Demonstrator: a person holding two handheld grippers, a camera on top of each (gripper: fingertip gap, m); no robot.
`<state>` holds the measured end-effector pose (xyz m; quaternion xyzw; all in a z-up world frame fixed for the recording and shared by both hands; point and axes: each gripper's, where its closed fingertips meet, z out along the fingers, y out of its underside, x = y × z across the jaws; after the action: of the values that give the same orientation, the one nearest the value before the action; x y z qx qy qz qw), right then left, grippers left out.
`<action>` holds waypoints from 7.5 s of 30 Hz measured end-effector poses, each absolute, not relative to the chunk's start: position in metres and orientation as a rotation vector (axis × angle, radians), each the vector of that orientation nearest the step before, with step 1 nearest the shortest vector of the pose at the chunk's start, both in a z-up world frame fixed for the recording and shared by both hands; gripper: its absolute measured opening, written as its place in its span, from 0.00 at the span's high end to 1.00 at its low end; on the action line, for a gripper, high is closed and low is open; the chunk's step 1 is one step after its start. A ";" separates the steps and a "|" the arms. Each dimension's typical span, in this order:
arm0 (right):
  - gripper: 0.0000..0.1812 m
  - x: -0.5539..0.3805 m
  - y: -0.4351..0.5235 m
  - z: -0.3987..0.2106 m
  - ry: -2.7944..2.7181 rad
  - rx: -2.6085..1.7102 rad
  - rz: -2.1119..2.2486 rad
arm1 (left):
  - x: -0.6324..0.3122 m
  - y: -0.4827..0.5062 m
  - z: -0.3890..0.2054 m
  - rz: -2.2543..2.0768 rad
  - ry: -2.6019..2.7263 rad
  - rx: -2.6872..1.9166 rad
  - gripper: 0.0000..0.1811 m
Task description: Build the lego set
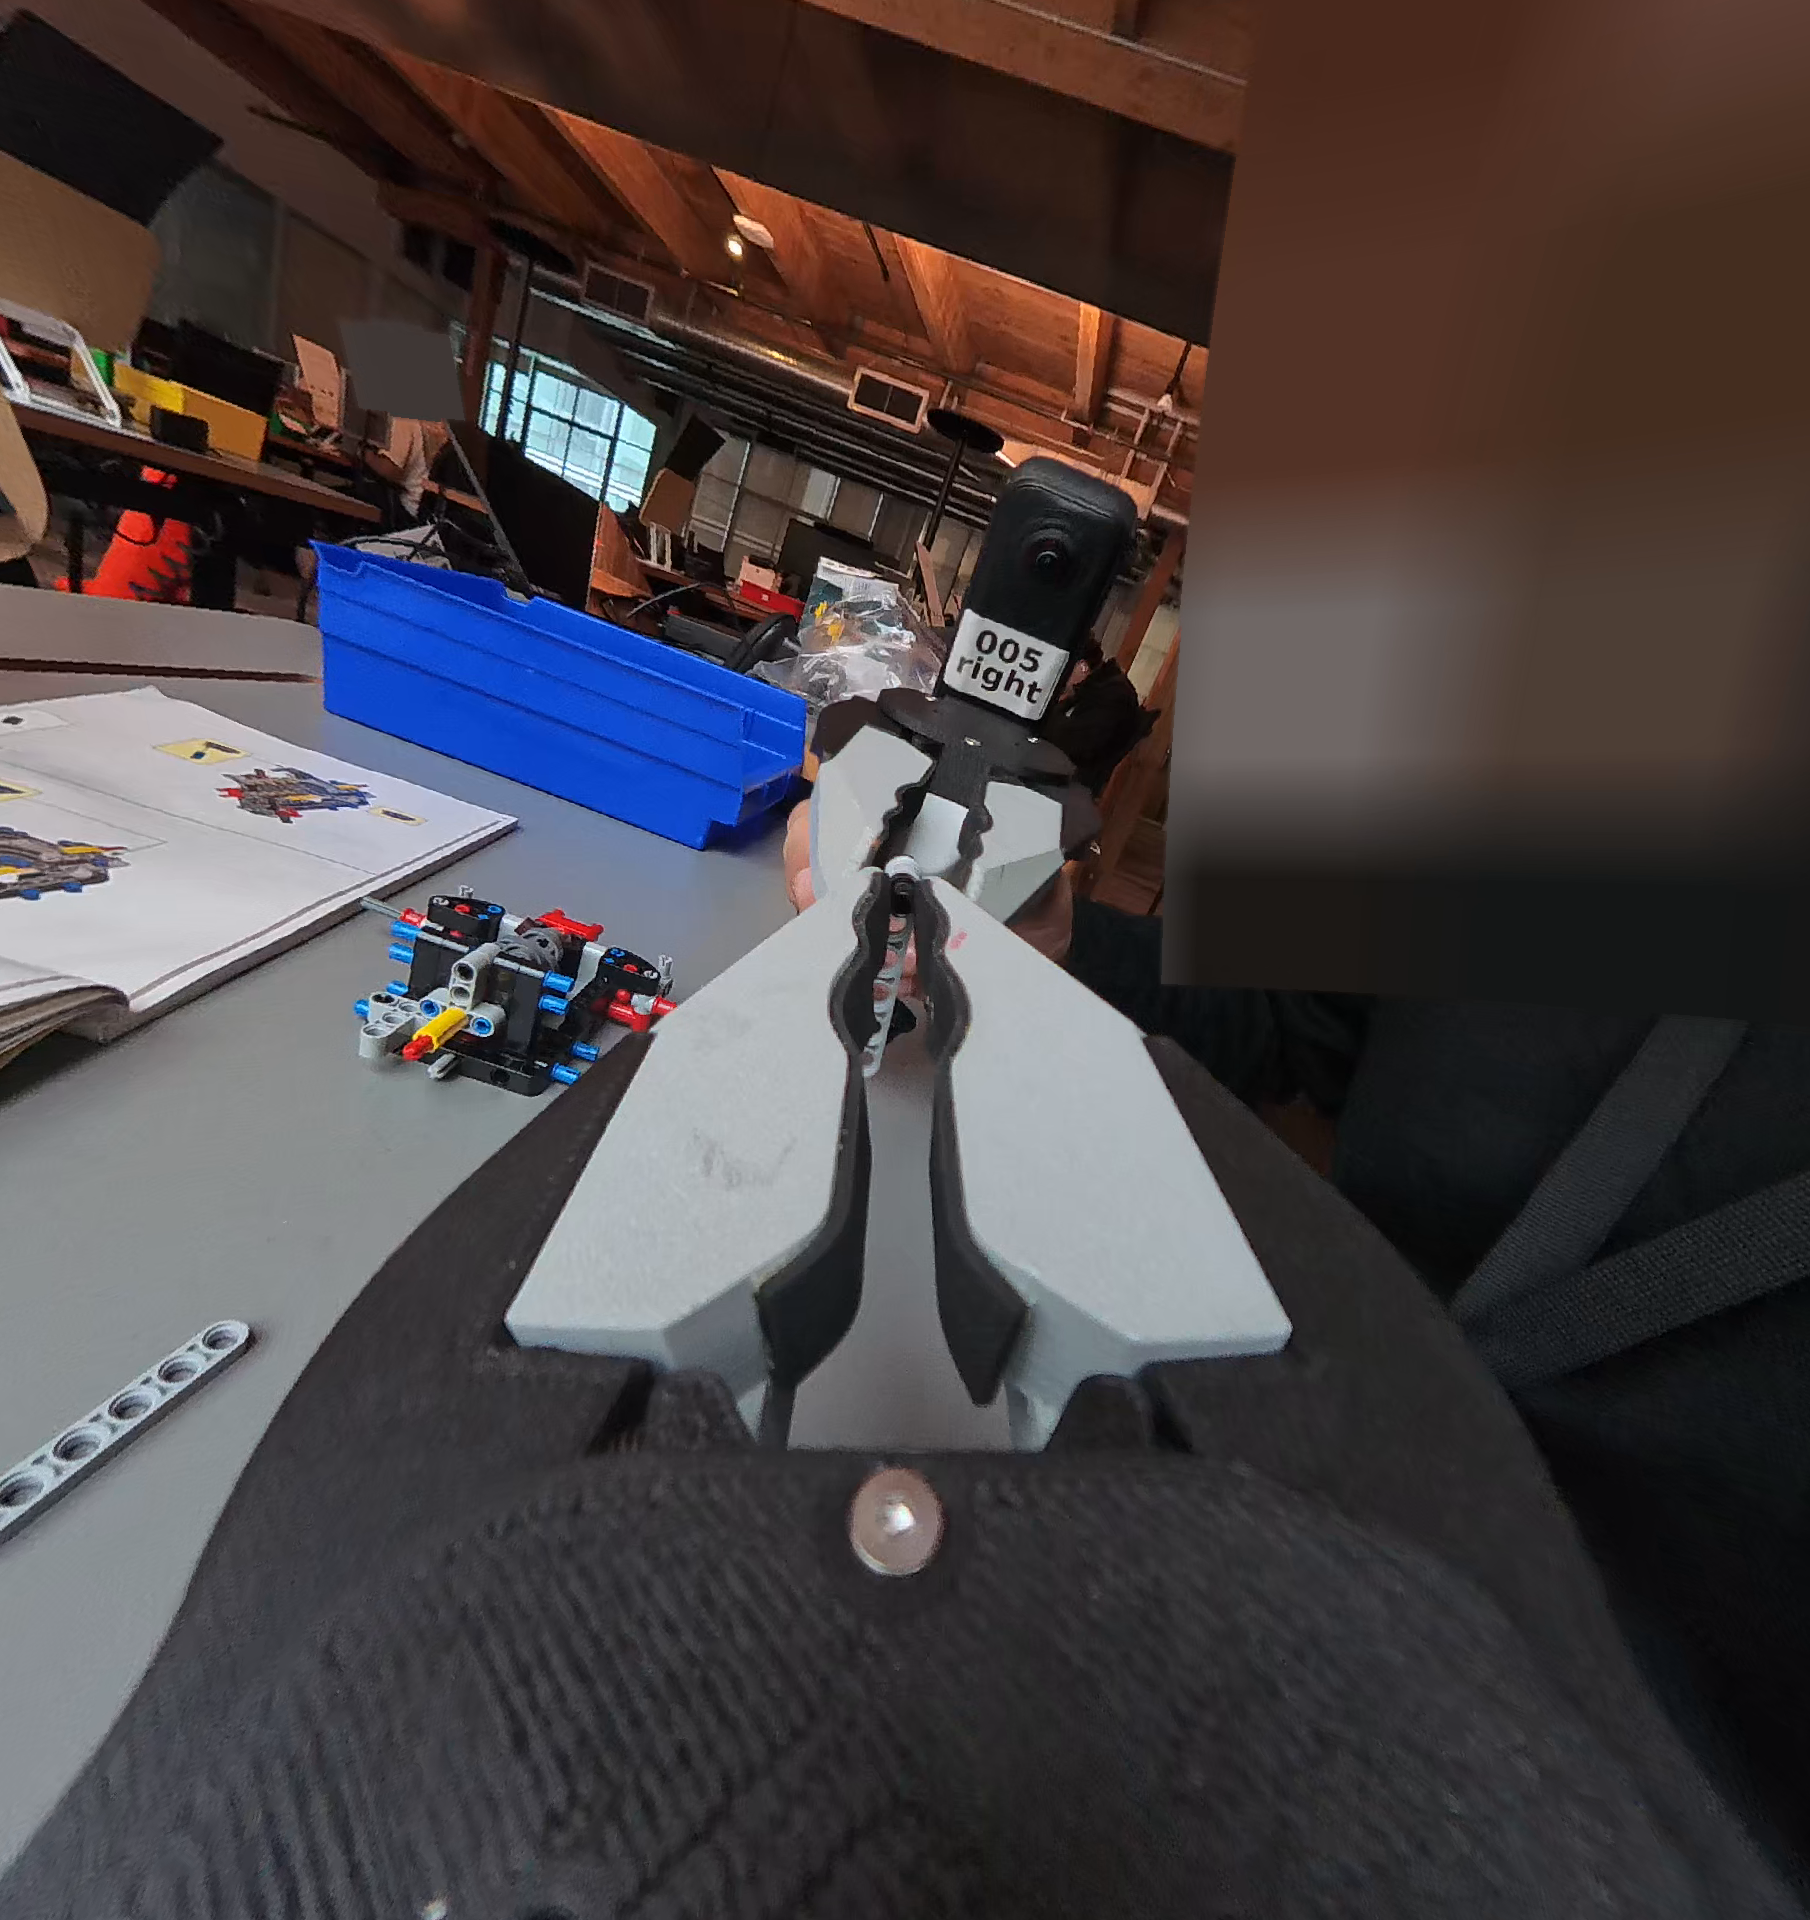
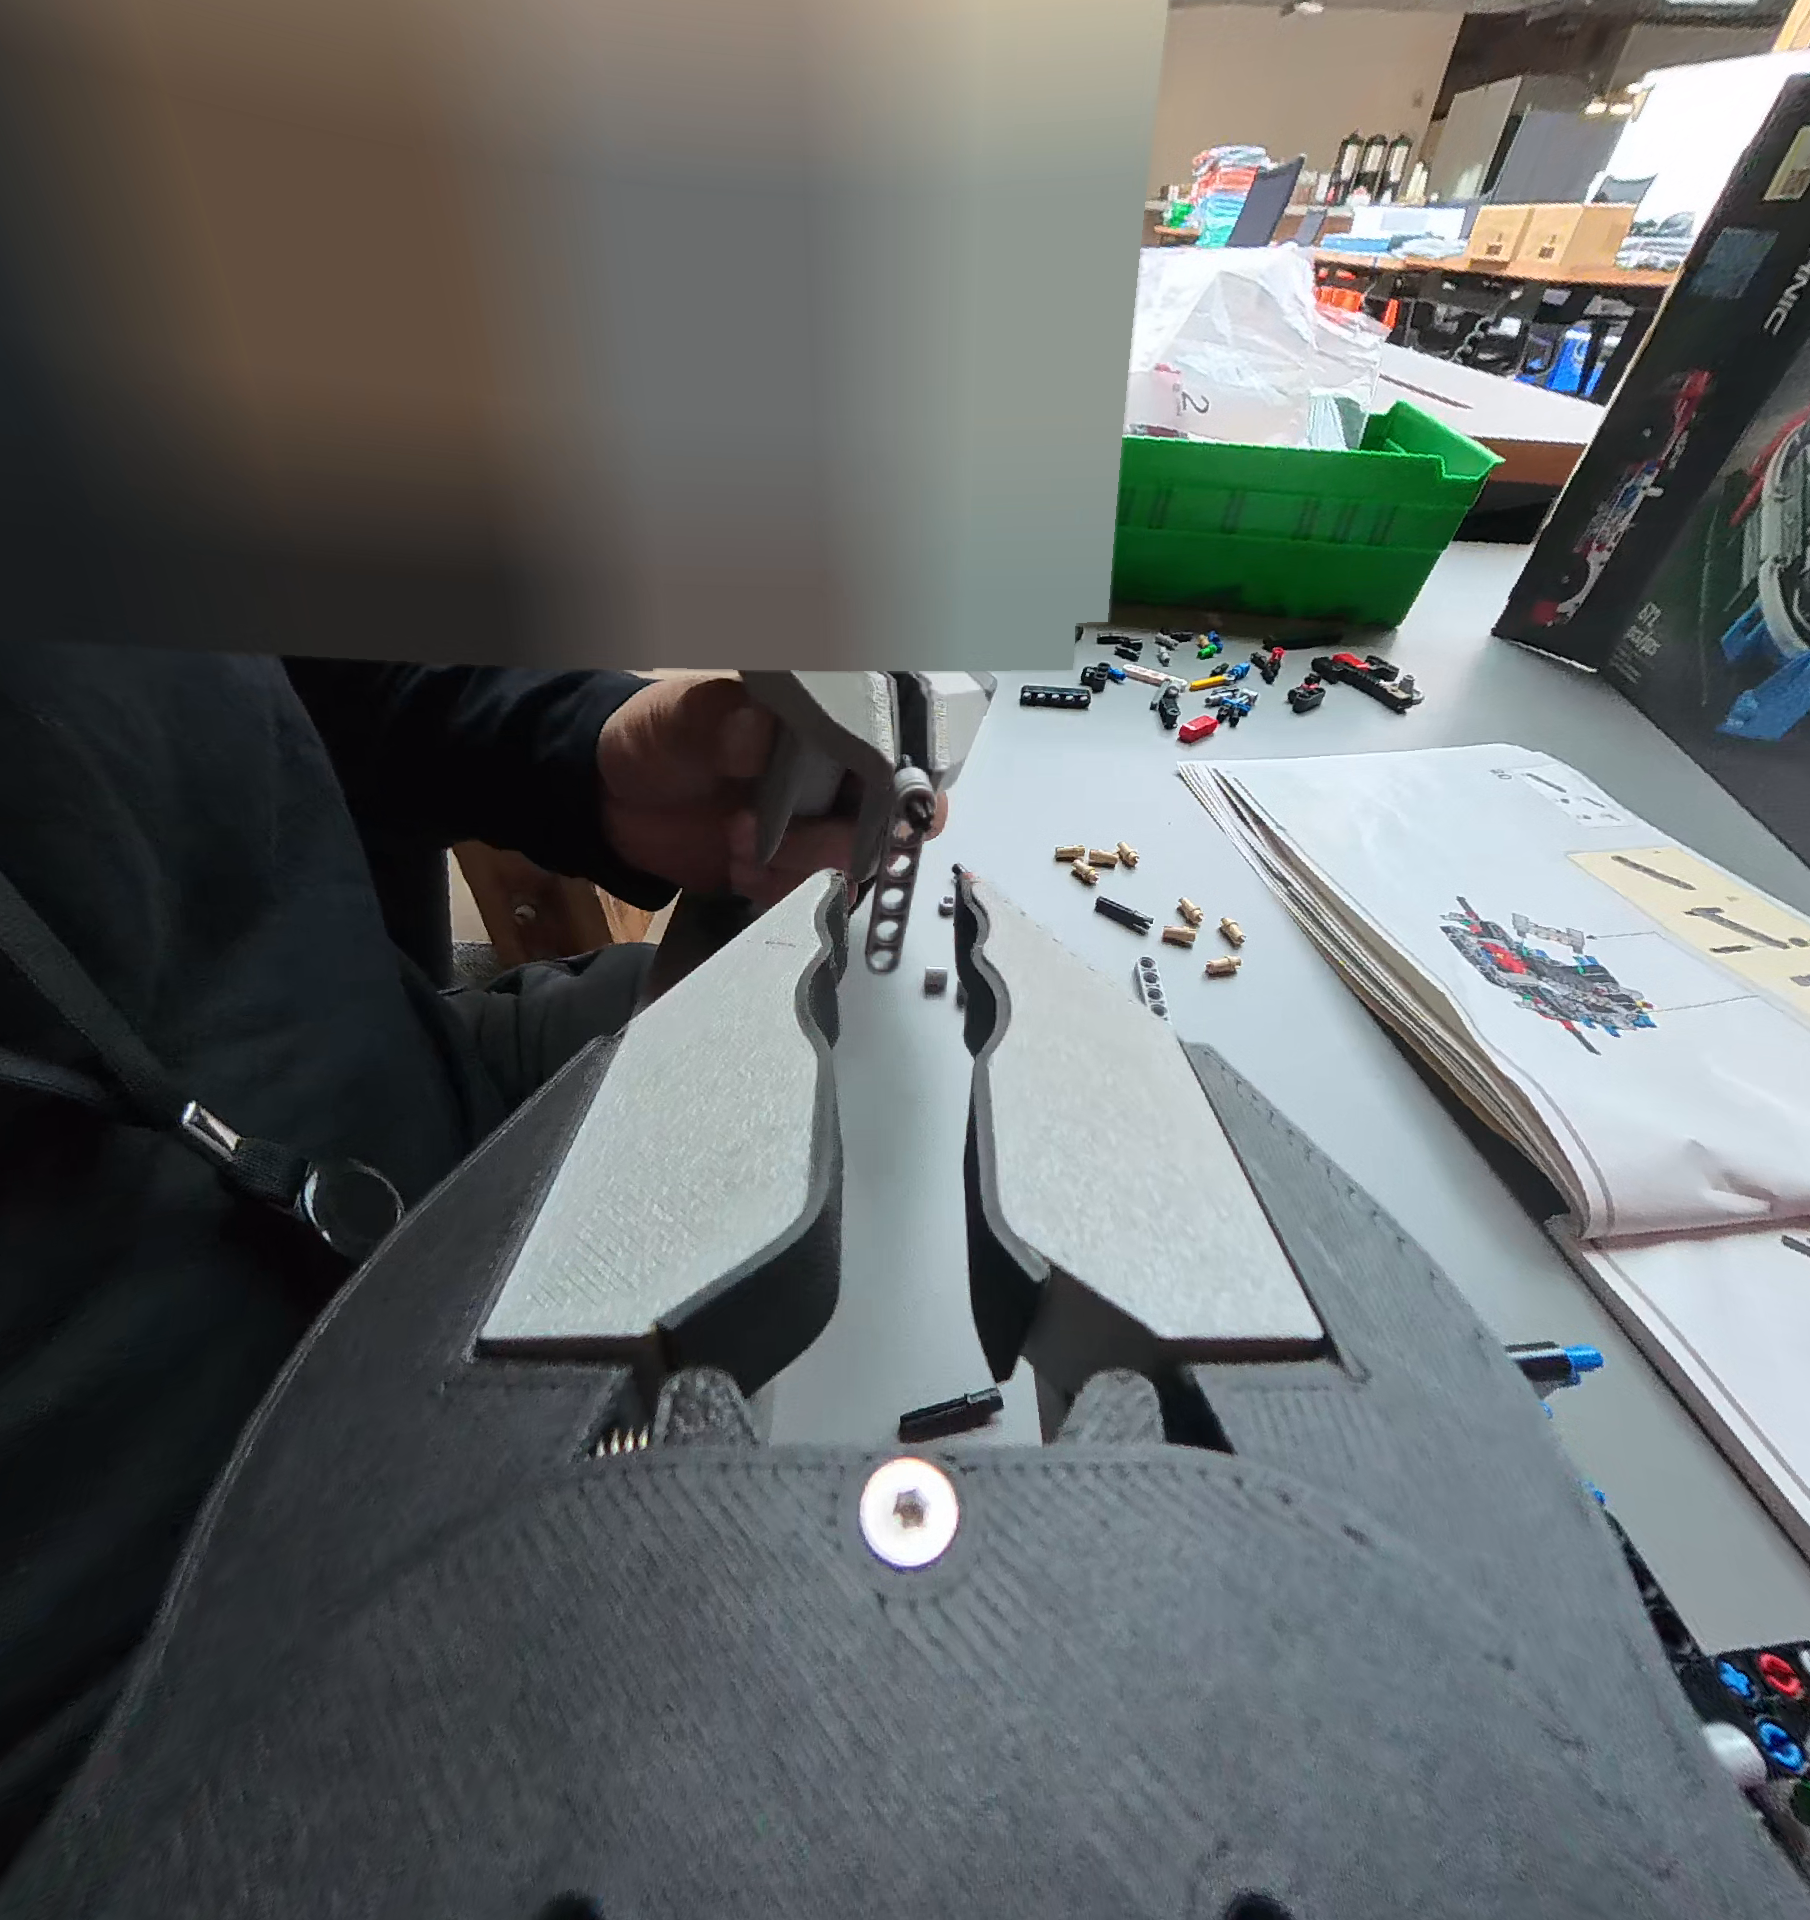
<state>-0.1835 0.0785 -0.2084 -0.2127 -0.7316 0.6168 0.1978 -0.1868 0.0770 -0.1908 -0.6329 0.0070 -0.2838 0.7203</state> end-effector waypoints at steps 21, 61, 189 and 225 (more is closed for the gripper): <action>0.98 -0.181 0.073 -0.222 -2.033 -0.485 1.616 | -0.175 0.079 -0.218 -0.569 0.103 -1.644 0.99; 0.98 -0.186 0.072 -0.238 -2.059 -0.559 1.653 | -0.187 0.074 -0.249 -0.285 0.277 -1.855 1.00; 0.99 -0.178 0.075 -0.235 -2.061 -0.475 1.687 | -0.174 0.080 -0.240 -0.386 0.232 -1.803 0.99; 0.98 -0.170 0.064 -0.250 -2.168 -0.367 1.560 | -0.164 0.069 -0.252 -0.553 0.260 -1.996 0.99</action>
<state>-0.1702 0.0643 -0.2497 -0.1328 -0.7843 0.5644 0.2208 -0.1640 0.0689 -0.2523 -0.8265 0.1075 -0.2288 0.5030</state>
